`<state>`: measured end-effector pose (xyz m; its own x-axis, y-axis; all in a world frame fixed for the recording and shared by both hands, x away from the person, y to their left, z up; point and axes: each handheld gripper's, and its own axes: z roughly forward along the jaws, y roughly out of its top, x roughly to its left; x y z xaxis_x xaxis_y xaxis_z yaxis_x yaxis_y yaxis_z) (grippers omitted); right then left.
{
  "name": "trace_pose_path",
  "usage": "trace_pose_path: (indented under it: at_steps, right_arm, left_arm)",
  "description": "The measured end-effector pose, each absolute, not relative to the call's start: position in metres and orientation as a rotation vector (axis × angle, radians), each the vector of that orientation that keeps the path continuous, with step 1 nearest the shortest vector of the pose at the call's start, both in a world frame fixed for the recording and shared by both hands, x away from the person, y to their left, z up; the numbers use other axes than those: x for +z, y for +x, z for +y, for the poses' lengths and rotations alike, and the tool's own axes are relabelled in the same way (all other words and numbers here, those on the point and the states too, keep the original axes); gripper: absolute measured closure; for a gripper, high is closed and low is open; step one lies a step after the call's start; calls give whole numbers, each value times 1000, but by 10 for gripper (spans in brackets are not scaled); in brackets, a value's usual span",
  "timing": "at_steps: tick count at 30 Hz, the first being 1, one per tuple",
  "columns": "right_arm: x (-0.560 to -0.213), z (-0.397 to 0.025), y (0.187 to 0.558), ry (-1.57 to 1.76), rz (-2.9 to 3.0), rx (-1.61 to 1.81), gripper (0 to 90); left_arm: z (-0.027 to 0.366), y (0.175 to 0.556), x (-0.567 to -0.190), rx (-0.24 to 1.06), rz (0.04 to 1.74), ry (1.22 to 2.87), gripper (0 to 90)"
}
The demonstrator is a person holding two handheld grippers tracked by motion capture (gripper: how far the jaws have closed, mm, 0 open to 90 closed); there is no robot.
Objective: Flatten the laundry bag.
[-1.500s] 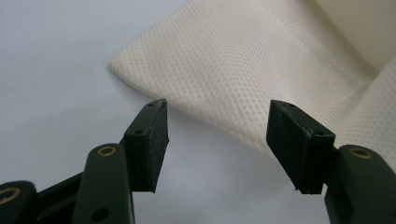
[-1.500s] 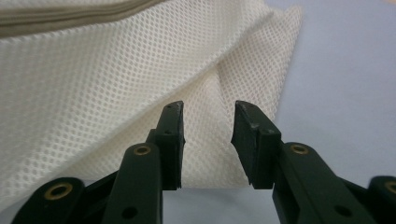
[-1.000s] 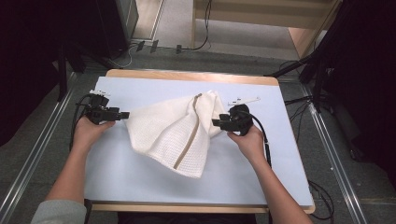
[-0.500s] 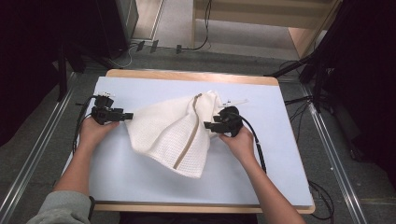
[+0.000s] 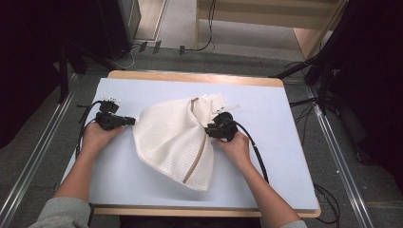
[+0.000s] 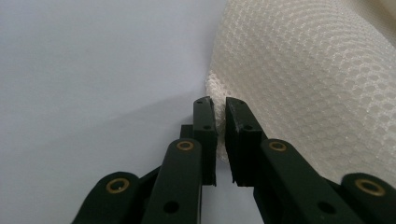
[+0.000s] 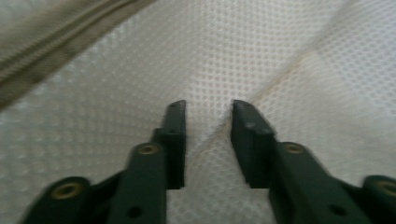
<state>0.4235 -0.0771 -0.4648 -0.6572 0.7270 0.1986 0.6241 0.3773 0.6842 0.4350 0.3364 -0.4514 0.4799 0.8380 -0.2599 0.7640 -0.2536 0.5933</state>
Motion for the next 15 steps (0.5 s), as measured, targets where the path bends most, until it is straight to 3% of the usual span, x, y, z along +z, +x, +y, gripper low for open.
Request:
trace_pose_path:
  at_steps: [3, 15]
  right_arm:
    - [-464, -75, 423, 1224, 2523, 1155, 883]
    - [-435, -106, 421, 1253, 2462, 1177, 900]
  left_arm:
    - [336, 435, -450, 98, 1343, 2048, 871]
    - [363, 428, -438, 133, 1425, 1915, 878]
